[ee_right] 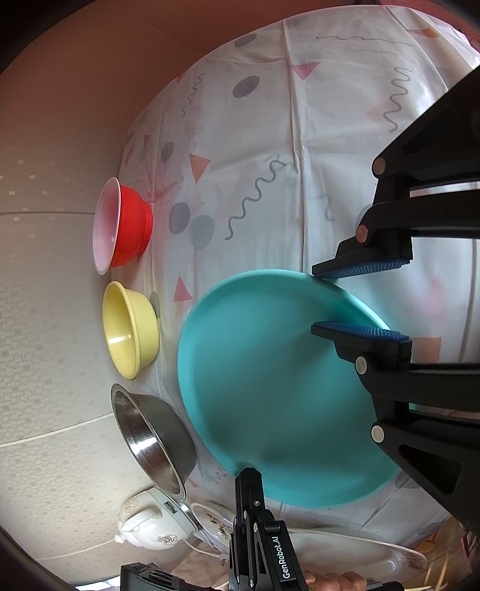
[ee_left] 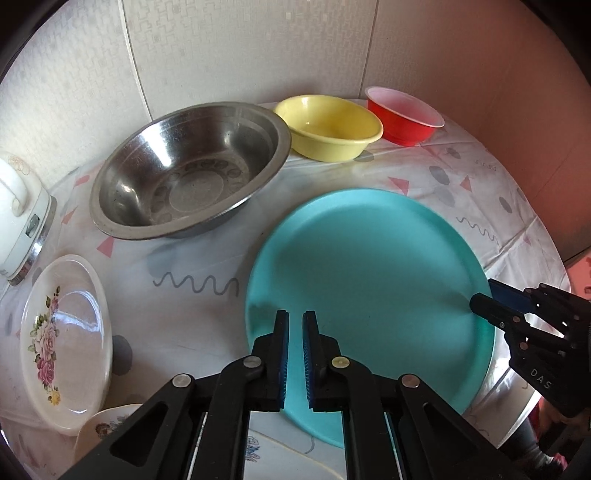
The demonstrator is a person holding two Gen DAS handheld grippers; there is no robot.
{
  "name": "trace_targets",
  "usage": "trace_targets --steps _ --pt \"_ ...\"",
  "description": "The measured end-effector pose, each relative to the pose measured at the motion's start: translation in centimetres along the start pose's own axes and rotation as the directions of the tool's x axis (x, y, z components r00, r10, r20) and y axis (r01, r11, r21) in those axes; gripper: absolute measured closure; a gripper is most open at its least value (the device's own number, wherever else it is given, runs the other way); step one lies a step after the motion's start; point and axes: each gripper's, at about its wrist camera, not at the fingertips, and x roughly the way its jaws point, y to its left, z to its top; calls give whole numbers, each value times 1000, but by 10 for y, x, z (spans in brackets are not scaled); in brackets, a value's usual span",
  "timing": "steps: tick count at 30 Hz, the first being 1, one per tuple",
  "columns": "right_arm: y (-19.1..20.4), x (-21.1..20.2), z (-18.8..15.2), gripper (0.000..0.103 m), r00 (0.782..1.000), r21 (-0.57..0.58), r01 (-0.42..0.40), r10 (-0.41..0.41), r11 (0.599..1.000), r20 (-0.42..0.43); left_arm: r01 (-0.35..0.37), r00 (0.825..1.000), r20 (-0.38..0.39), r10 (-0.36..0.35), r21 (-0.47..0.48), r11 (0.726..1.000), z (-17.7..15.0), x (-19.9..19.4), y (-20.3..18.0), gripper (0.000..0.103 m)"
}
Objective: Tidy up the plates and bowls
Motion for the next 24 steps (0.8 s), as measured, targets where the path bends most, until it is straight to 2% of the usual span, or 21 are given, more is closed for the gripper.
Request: trace_targets --steps 5,9,14,16,24 --pt "-4 0 0 84 1000 17 -9 9 1000 -2 -44 999 -7 43 -17 999 6 -1 12 95" --pt "-7 -1 -1 84 1000 21 -20 20 1000 -4 -45 999 -31 45 22 999 2 3 10 94" --pt "-6 -1 -1 84 1000 15 -20 20 1000 -3 -77 997 -26 77 -7 997 7 4 16 85" --pt "-7 -1 0 84 1000 19 -23 24 1000 -3 -79 996 -39 78 -8 997 8 6 20 82" --pt "-8 -1 0 84 1000 25 -29 29 999 -6 -28 996 -79 32 52 998 7 21 16 83"
